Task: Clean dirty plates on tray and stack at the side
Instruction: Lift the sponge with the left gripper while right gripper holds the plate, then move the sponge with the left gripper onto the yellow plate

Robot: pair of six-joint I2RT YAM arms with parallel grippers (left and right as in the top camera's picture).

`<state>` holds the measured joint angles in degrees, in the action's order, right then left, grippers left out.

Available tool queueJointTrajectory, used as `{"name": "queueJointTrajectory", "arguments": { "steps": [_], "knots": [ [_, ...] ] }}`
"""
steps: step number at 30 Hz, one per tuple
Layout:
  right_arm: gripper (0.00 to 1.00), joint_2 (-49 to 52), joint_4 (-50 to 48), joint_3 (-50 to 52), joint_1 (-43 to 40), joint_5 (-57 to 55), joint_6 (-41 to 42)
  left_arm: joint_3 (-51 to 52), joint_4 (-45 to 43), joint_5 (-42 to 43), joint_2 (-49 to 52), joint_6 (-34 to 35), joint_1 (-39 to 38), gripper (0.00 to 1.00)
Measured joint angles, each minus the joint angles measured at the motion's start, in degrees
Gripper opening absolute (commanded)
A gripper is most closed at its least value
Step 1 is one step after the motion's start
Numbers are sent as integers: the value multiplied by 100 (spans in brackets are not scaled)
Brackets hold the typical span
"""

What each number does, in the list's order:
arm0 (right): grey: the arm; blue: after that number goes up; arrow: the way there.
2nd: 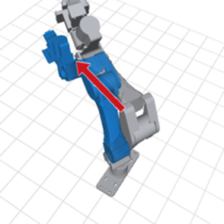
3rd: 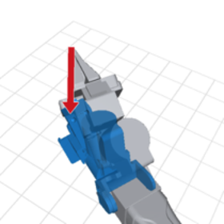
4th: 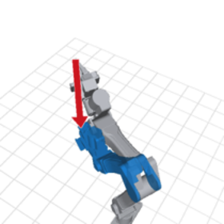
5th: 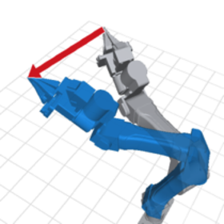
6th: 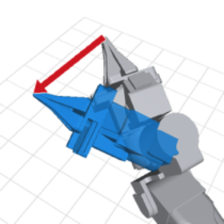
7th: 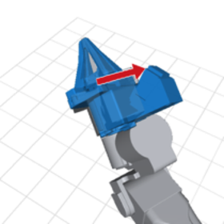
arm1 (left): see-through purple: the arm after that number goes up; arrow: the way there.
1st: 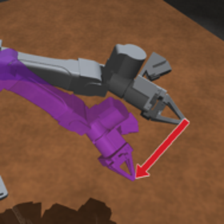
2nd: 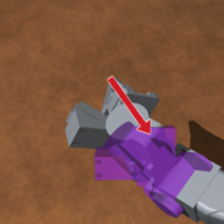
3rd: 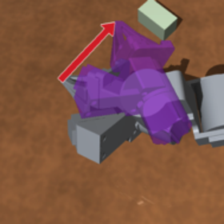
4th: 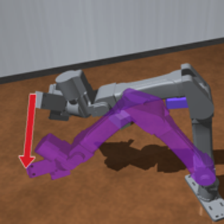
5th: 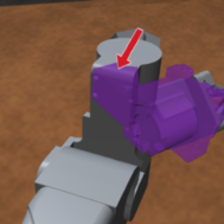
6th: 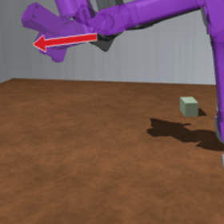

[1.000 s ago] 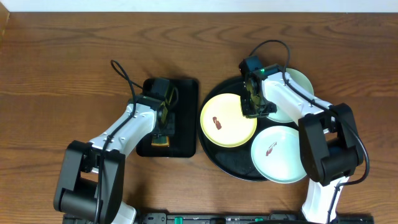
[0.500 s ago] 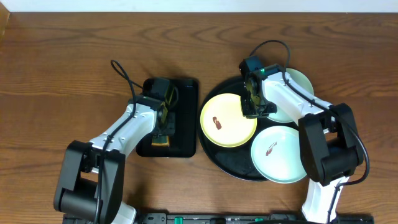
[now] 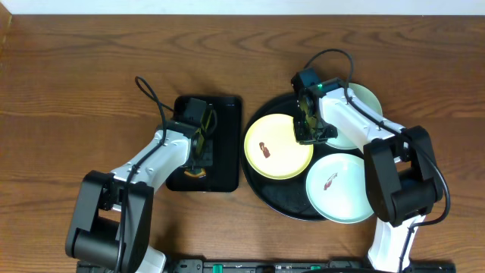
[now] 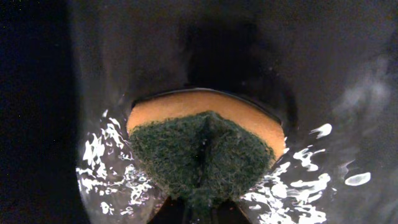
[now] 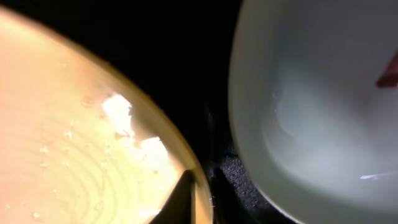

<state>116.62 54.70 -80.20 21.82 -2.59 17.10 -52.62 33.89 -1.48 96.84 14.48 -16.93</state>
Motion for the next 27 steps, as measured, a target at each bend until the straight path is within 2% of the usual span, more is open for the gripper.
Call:
{"name": "queueJointTrajectory", "arguments": {
  "steps": [10, 22, 27],
  "knots": [
    [1, -13, 42, 0, -2, -7, -37, -710, 66, 170, -225, 76, 0, 8],
    [1, -13, 44, 0, -2, -7, -37, -745, -372, -149, -278, 116, -2, 8],
    [1, -13, 46, 0, -2, -7, -37, -745, -459, -7, -278, 251, 0, 7]
  ]
}}
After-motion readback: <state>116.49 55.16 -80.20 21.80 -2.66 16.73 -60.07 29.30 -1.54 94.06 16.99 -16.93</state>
